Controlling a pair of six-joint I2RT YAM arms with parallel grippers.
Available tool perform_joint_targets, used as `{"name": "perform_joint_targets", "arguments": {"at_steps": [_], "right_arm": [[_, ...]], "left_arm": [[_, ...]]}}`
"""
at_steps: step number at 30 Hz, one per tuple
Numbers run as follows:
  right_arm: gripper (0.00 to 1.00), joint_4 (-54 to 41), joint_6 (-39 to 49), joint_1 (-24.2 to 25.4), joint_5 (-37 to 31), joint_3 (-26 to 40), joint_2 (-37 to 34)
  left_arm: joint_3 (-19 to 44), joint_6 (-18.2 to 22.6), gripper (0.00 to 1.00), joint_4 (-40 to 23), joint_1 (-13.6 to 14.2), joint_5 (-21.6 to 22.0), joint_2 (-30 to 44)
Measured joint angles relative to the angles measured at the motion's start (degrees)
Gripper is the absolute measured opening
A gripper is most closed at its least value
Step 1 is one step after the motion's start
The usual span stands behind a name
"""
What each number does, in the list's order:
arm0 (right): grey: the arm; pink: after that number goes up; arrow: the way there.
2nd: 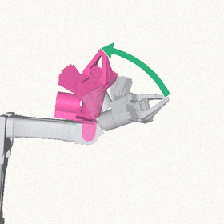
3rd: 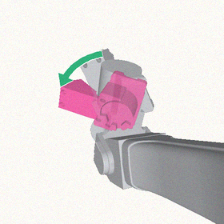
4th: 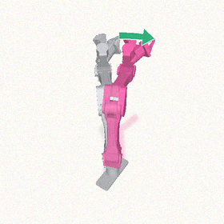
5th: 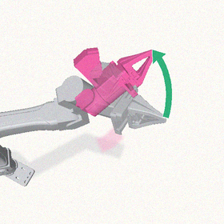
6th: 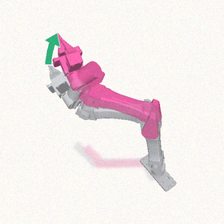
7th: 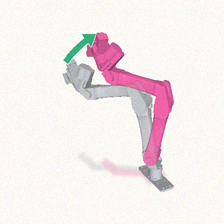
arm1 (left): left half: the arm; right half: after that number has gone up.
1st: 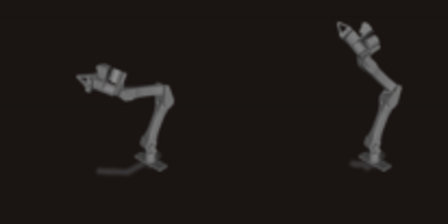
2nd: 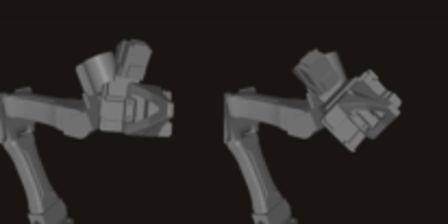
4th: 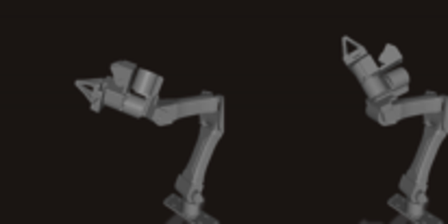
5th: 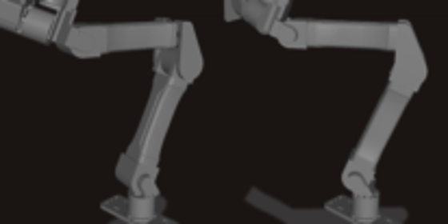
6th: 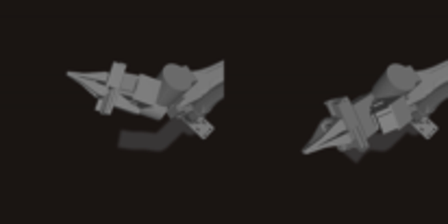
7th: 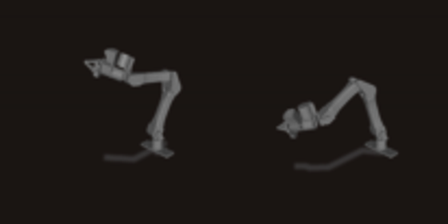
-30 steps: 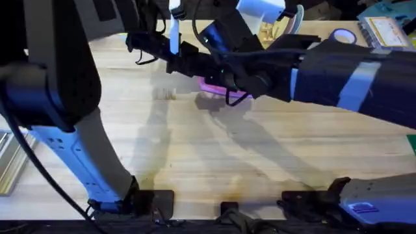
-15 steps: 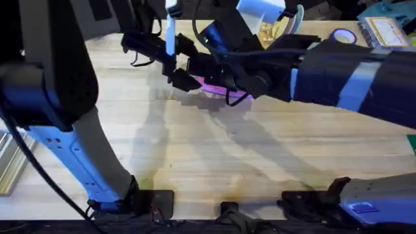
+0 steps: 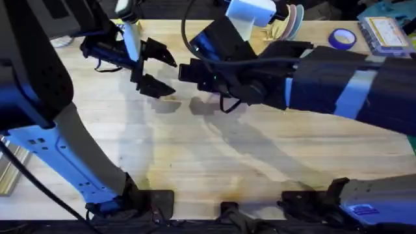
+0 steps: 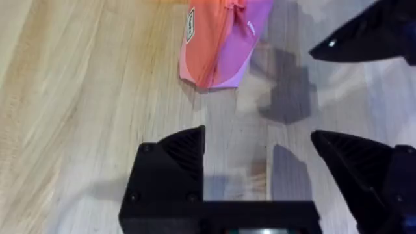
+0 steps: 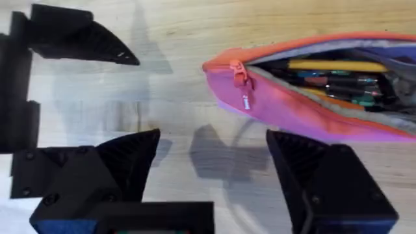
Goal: Unzip the bag, pick up the pens from the table one at a time and place them inside, then zip the bag closed.
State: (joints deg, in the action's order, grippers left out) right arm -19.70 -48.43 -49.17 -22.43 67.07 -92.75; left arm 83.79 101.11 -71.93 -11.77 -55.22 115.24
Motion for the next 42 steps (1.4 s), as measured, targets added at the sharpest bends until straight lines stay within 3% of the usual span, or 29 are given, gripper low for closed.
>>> {"name": "perform_joint_targets", "arguments": {"at_steps": [4,10,36,42], "right_arm": [[0.998,0.1,-0.9,-0.3,-2.0,0.0,0.0],[0.997,0.5,-1.3,-0.3,-3.4,0.0,0.0],[0.994,7.7,-1.3,1.4,-6.5,0.0,-6.3],[0.943,9.0,-1.3,3.0,-6.5,0.0,-7.6]], "left_arm": [[0.2,4.4,0.995,-1.3,-0.9,-1.1,0.0],[0.2,7.0,0.995,-1.4,-0.8,-1.9,0.0],[0.2,8.0,0.995,-1.4,-0.8,-3.5,0.0],[0.2,8.0,0.995,-1.4,-0.8,-3.5,0.0]]}}
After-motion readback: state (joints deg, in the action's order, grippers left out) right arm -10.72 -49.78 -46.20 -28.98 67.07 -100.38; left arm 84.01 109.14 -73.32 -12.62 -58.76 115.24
